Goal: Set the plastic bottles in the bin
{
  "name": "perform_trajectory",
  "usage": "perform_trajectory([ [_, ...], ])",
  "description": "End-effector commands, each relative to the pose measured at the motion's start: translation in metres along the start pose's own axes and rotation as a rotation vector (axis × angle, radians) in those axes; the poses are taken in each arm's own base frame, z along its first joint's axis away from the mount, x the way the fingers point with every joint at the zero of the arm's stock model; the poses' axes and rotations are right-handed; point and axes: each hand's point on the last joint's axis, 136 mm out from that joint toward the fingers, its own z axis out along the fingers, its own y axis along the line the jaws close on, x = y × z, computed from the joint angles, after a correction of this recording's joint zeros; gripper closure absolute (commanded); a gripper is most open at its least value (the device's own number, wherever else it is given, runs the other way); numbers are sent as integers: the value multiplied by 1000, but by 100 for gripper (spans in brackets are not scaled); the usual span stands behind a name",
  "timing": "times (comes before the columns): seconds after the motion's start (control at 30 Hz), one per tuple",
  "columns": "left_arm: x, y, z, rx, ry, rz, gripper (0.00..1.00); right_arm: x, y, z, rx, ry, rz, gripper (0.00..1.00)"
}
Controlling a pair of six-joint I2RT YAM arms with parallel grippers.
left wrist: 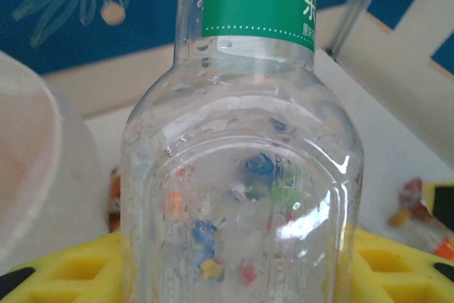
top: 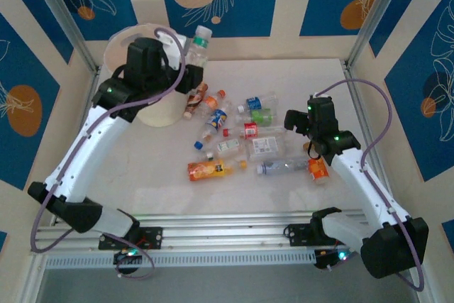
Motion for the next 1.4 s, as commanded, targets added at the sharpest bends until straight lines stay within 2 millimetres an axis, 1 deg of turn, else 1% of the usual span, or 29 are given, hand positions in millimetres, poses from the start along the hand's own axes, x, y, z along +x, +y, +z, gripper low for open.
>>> perform_trajectory([
  [0.0,-14,38,5,-126,-1,19,49,-3,2,-5,-10,-19,20,1],
  [0.1,-27,68,11,-184,-19,-8,49,-3,3,-6,-14,-19,20,1],
  [0.13,-30,81,14,-209,-24,-21,49,-2,4,-7,-15,-17,20,1],
  [0.23,-37,112,21,-268,-36,-34,49,-1,3,-9,-13,-14,22,1],
  [0.33,-42,134,28,-342,-36,14,49,0,5,-11,-19,-9,24,1],
  [0.47,-41,164,41,-427,0,33,50,2,7,-11,-24,-2,27,1],
  [0.53,-36,178,49,-443,26,25,51,4,7,-11,-23,4,28,1],
  [0.63,-24,198,56,-472,72,12,51,7,8,-10,-24,12,26,1],
  [0.77,-2,214,59,-492,154,5,52,9,6,-9,-14,18,25,1],
  [0.93,27,220,66,-468,257,18,52,10,7,-6,-12,21,31,1],
  [1.07,43,221,70,-447,323,38,52,10,5,-3,11,26,40,1],
  [1.17,55,224,75,-428,369,43,52,9,6,-2,8,31,38,1],
  [1.37,75,236,85,-411,434,36,52,7,8,-4,3,29,33,1],
])
